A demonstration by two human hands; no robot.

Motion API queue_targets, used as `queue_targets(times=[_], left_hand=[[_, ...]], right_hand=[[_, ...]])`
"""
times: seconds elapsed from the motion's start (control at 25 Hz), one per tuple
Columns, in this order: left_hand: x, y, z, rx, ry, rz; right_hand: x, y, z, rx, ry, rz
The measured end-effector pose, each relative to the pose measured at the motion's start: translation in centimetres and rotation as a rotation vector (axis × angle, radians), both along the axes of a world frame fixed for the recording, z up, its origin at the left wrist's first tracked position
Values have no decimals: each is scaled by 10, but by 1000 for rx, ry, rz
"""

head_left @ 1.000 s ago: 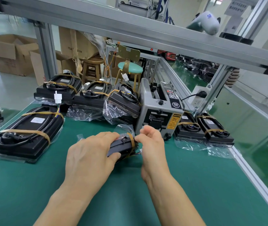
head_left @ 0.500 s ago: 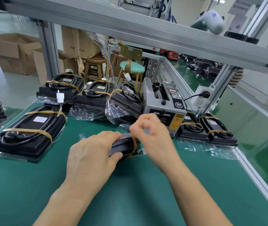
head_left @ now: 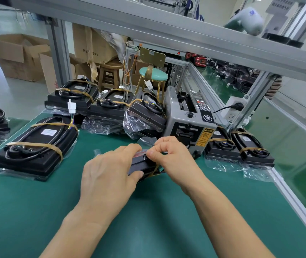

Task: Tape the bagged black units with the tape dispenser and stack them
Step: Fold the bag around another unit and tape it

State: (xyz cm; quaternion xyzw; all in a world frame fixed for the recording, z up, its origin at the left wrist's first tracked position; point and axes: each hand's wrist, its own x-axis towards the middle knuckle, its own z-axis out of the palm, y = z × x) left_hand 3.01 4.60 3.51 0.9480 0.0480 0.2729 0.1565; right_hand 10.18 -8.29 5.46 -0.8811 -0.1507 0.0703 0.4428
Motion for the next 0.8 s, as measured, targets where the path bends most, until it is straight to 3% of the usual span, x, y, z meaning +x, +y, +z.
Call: queue_targets(times=[0.36,0.44,0.56,0.6,0.8], left_hand=[[2,2,-4,-13,2,1],[3,3,-5,-30,32,-1],[3,3,-3,-42,46,12],[3,4,-1,-49,51,29],[6,8,-2,15,113,-7]], right_hand=[[-3,6,-5,-176,-151,-63],[-4,7,-9,-8,-43,-112],[-1,7,-11,424,276,-158],[0,8,-12,446,296,-160],[-4,17,-23,220,109,-46]])
